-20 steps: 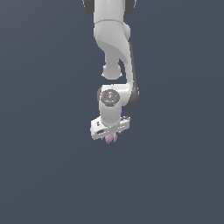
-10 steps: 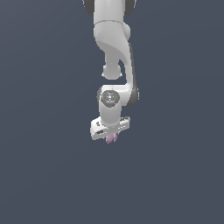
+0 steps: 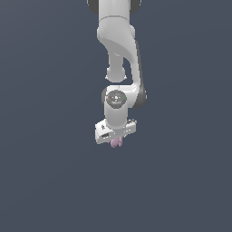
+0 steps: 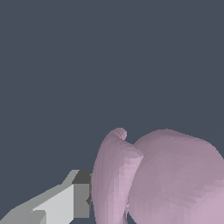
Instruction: Pick up the object and move it to a goal position.
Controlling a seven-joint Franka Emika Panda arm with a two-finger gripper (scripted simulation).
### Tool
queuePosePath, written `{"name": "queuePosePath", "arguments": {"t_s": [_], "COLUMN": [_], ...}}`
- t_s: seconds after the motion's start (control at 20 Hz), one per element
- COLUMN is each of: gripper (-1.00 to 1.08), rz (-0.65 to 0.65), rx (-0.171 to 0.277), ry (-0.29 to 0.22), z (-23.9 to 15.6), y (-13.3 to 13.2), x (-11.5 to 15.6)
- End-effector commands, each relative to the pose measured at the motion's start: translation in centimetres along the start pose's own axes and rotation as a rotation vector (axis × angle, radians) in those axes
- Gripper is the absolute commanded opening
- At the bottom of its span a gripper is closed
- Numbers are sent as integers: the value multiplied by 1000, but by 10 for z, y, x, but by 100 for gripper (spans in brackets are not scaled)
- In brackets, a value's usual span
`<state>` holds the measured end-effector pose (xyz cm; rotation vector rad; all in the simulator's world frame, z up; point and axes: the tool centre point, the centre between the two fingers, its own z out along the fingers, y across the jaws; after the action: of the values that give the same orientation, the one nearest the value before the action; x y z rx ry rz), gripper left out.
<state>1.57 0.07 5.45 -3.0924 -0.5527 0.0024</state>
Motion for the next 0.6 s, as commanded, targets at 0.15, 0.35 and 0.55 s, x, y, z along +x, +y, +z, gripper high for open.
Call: {"name": "queuePosePath", "arguments": {"t_s": [0.15, 0.35, 0.55], "gripper": [-100, -100, -100], "rz": [-1, -1, -1], "rx": [-1, -1, -1], "ry": [2, 2, 2], "z": [-34, -70, -111], "y": [-14, -29, -46], "x": [10, 21, 33]}}
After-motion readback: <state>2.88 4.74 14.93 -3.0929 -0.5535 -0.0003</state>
